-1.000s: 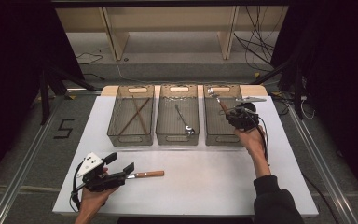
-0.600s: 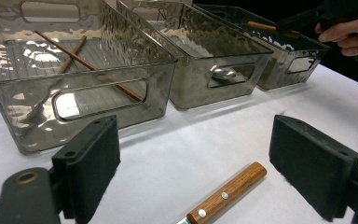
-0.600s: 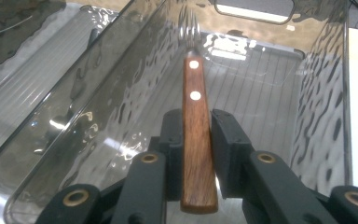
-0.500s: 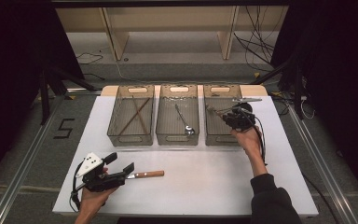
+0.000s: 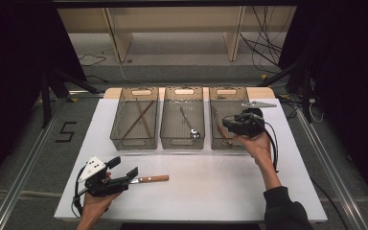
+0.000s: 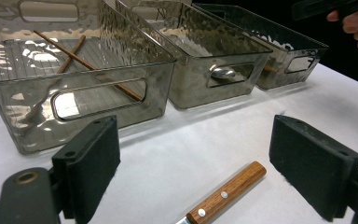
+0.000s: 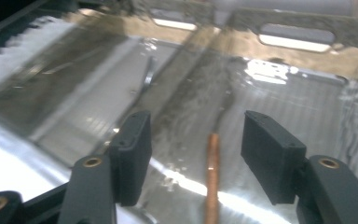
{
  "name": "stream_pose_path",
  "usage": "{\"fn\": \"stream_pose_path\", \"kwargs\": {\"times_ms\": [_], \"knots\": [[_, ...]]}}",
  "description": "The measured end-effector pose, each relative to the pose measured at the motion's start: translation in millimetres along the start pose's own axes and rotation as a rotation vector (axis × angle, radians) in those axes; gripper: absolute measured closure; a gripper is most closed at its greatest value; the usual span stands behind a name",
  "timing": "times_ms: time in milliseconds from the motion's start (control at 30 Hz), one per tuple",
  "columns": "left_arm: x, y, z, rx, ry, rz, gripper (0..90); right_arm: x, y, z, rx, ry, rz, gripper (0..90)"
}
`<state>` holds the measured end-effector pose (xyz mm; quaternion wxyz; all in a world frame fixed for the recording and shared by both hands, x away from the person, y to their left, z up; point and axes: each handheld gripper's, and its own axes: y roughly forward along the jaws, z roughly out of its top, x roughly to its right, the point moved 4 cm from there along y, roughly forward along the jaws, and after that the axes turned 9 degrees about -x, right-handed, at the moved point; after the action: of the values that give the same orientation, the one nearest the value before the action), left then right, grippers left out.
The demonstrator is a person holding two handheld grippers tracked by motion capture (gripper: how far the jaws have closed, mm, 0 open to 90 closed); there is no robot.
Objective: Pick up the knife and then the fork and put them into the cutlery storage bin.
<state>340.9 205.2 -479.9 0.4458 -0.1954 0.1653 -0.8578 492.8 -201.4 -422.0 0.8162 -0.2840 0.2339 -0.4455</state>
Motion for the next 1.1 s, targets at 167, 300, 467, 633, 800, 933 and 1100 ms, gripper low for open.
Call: {"fn": "stream_pose_path", "kwargs": {"times_ms": [167, 300, 467, 633, 800, 933, 1100], "knots": [[1.7, 1.3, -0.1, -0.009, 0.006, -0.006, 16.1, -17.7, -12.3, -10.7, 0.026, -0.036, 0.081, 37.0], [2.7, 3.2, 0.1, -0.031, 0.021, -0.013, 16.1, -32.8, -20.1, -22.8, 0.041, -0.078, 0.128, 36.3], [2.8, 6.1, 2.5, -0.089, 0.056, -0.036, 16.0, -53.8, -24.6, -40.2, 0.039, -0.128, 0.194, 35.6], [2.7, 9.1, 10.3, -0.156, 0.102, -0.061, 16.1, -66.8, -30.9, -54.3, 0.032, -0.178, 0.221, 34.4], [0.9, 13.9, 17.4, -0.253, 0.16, -0.065, 16.3, -71.4, -36.3, -68.0, 0.025, -0.2, 0.238, 32.6], [-1.1, 21.0, 25.2, -0.315, 0.199, -0.053, 16.3, -72.5, -38.2, -76.6, 0.032, -0.195, 0.254, 32.5], [-5.6, 30.8, 37.0, -0.369, 0.236, -0.044, 16.5, -82.0, -36.7, -84.4, 0.023, -0.222, 0.26, 32.0]]}}
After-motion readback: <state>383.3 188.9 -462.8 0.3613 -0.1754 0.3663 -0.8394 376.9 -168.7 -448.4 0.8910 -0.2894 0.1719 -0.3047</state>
